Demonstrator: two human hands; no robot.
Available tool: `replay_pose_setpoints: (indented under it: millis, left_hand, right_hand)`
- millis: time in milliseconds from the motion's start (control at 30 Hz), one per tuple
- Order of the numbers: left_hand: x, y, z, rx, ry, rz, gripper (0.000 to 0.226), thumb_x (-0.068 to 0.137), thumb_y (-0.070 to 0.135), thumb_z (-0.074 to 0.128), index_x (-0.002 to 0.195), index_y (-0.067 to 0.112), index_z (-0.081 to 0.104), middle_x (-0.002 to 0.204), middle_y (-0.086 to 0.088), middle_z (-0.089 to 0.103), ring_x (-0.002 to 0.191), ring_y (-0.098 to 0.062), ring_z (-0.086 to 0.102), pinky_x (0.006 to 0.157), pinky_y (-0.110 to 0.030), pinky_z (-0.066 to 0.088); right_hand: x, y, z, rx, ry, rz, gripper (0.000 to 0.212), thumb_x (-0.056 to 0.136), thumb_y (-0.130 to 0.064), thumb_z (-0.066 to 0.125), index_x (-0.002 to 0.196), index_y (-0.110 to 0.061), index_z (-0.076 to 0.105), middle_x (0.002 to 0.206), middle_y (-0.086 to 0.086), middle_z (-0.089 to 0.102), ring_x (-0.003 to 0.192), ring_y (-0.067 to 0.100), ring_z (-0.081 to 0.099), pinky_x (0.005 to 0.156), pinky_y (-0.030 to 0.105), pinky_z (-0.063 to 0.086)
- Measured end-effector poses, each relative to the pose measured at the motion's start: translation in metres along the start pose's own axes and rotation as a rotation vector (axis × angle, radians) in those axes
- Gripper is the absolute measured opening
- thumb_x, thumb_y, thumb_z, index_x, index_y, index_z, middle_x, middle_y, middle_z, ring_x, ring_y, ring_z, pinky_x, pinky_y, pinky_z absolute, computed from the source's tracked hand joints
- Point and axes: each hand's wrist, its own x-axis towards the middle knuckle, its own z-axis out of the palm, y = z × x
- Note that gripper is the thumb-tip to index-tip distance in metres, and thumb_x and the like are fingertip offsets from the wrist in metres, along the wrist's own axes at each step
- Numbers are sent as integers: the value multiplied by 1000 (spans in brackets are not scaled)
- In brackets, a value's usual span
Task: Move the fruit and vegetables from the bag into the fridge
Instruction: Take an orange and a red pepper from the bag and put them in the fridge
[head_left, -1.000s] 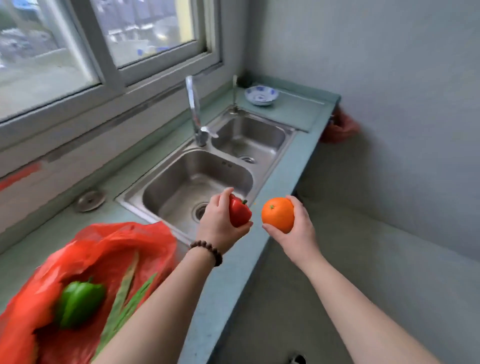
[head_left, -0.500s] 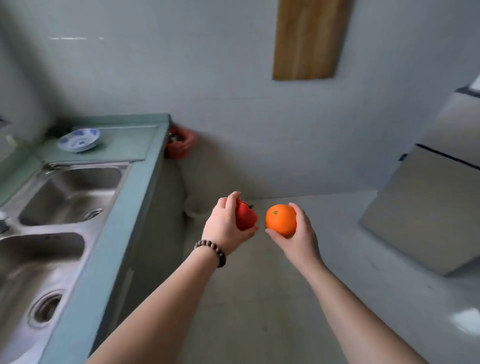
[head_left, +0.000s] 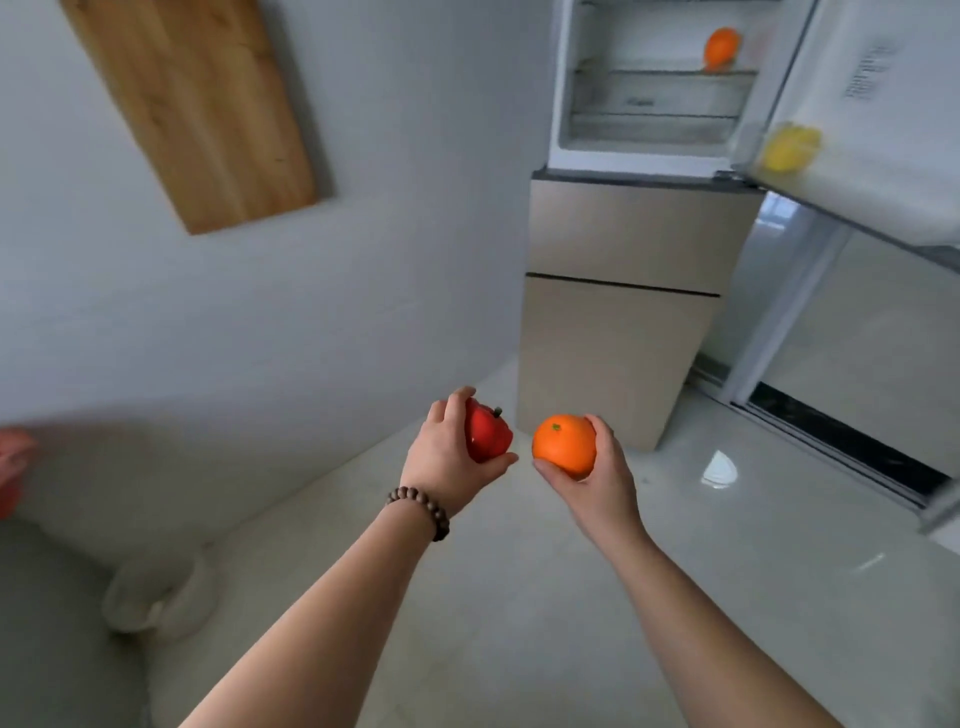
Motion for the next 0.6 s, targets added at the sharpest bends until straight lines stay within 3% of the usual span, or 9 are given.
replay_pose_setpoints:
  millis: [333,600]
  left_hand:
    - [146,8,62,-58,-99,90,89,66,49,78,136,27,28,131,4,42,109,-18,53,88,-30,49]
    - [336,4,69,-119,-126,138,88,65,51,77,135,30,28,132,4,42,106,-18,54,88,-35,52]
  right_hand:
    - [128,37,-1,-20,144,74,80,69,-40,79,135,-24,36,133,-1,47,115,21,50,90,30,41]
    - [305,17,32,-33,227,62,82,69,-34,80,137,-21,36,135,1,45,111,14,47,88,26,37]
